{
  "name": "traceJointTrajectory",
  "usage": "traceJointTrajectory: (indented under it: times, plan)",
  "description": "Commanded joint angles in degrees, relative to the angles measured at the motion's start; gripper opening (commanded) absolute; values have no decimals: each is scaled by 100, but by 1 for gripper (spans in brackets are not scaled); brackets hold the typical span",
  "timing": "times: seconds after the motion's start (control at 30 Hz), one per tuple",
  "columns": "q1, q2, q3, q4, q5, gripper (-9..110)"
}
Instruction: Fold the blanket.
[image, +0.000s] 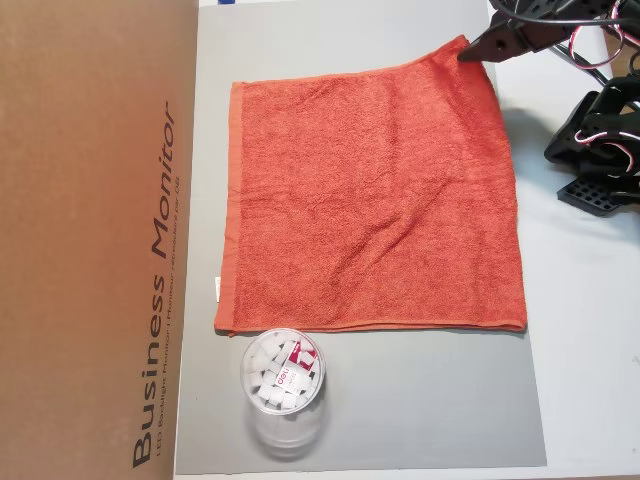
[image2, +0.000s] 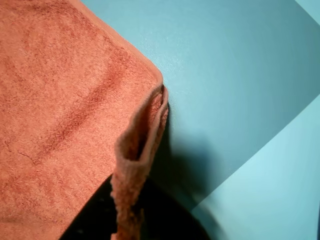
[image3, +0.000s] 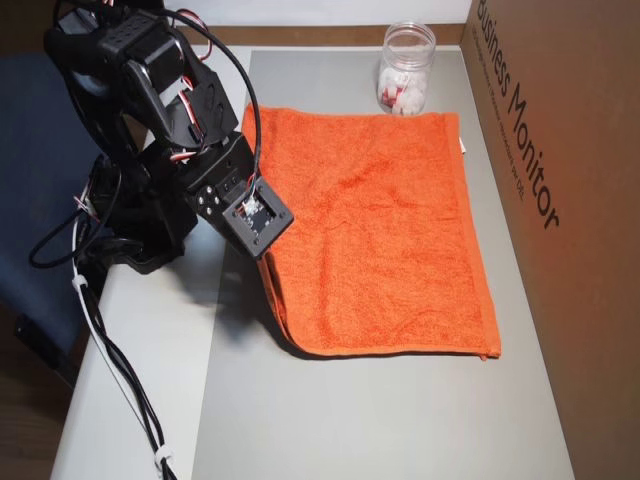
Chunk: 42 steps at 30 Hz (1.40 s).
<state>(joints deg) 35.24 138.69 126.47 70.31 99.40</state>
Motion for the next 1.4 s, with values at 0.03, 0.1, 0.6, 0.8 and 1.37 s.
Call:
traceJointTrajectory:
  times: [0.03,0.1,0.6,0.8,1.37]
  plan:
    - [-369,26,-475,-44,105,0]
    - [-536,26,-589,-44,105,0]
    - [-1477,-132,-888,-967,0,0]
    - [-1784,-940,-2048,-976,18,0]
    - [-2892,-2162,-3779,-1072,-510,0]
